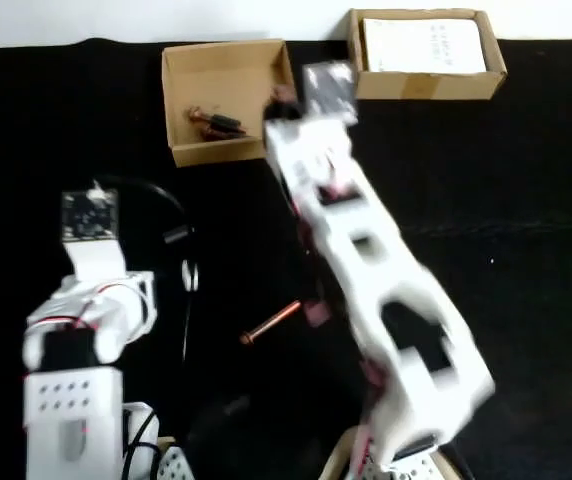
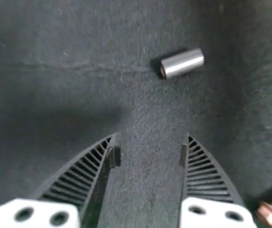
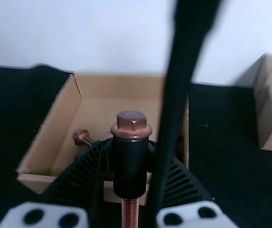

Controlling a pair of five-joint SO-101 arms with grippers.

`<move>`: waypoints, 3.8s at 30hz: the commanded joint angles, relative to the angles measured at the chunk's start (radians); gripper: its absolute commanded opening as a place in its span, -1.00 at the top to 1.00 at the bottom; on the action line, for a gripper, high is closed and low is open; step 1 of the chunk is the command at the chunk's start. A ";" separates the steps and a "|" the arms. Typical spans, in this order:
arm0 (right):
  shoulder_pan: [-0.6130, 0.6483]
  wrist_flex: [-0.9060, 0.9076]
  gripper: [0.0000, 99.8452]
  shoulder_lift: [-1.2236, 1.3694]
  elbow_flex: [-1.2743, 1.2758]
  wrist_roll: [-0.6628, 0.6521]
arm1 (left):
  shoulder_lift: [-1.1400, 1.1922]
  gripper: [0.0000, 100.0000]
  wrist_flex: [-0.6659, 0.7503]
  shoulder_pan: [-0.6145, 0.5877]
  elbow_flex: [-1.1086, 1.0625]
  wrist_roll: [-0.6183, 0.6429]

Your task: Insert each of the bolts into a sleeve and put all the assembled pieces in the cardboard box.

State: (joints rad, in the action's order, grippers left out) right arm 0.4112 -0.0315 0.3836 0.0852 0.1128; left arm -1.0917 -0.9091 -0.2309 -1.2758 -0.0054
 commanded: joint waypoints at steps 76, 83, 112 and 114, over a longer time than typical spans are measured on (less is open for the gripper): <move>0.366 1.399 0.74 0.771 -1.290 0.126 | 0.854 0.57 0.146 -0.269 0.418 0.311; 0.311 1.523 0.99 0.762 -1.328 0.094 | 0.855 0.57 0.146 -0.269 0.418 0.311; 0.452 1.342 0.33 0.773 -1.438 -0.281 | 0.855 0.57 0.146 -0.274 0.418 0.313; 0.449 1.259 0.33 0.773 -1.366 -0.250 | 0.855 0.57 0.146 -0.272 0.418 0.313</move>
State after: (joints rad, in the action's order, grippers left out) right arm 0.8577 1.3311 1.1907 -1.3541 -0.1711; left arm -0.2386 -0.7587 -0.5056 -0.9030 0.3015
